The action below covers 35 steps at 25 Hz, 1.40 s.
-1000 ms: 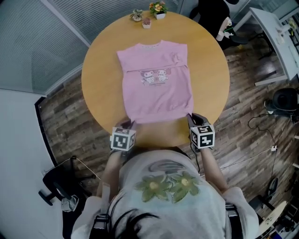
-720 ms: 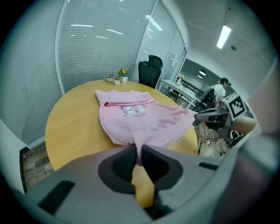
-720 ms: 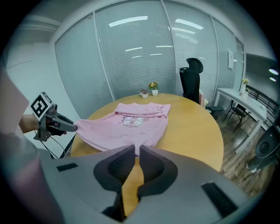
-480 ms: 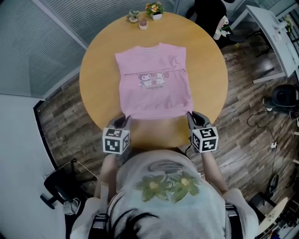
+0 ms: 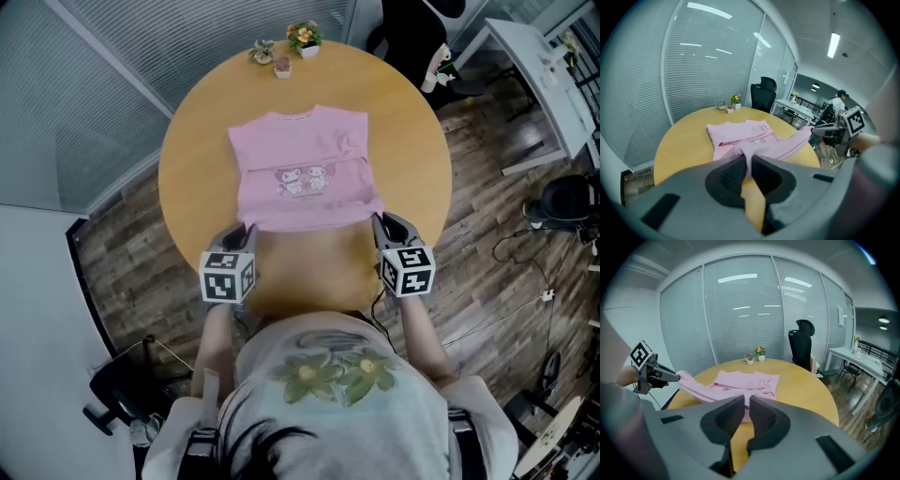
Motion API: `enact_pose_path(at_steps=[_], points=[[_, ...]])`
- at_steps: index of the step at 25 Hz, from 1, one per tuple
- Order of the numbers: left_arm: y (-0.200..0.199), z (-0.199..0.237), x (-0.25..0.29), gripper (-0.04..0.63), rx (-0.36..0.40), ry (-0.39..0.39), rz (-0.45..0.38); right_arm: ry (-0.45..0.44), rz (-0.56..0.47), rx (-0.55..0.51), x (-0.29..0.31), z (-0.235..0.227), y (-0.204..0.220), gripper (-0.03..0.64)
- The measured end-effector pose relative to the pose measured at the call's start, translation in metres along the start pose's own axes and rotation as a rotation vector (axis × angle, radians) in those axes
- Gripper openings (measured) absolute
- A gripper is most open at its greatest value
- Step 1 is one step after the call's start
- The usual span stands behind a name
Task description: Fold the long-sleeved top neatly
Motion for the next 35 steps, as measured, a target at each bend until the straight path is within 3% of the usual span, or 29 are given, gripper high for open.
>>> enact_pose_path(at_steps=[10, 15, 28, 35], points=[[-0.059, 0.03, 0.026, 0.041, -0.051, -0.008, 0.002, -0.003, -0.03, 0.012, 0.043, -0.022, -0.06, 0.044], [-0.089, 0.048, 0.049, 0.041, -0.094, 0.029, 0.028, 0.0, -0.027, 0.03, 0.073, -0.036, -0.089, 0.044], [-0.159, 0.1, 0.116, 0.041, -0.167, 0.052, 0.053, 0.002, 0.027, 0.045, 0.158, -0.071, -0.149, 0.044], [-0.182, 0.121, 0.168, 0.041, -0.177, 0.005, 0.133, -0.002, 0.108, 0.077, 0.217, -0.088, -0.161, 0.044]])
Point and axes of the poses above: the fingertips, and each gripper's own axes: x forward along the fingers, z to its left, y out of its underside, the point moved 8 cm from there along -x, backward along the fingers, and after that the axes turned 15 degrees about z, right-handed, at the moved point
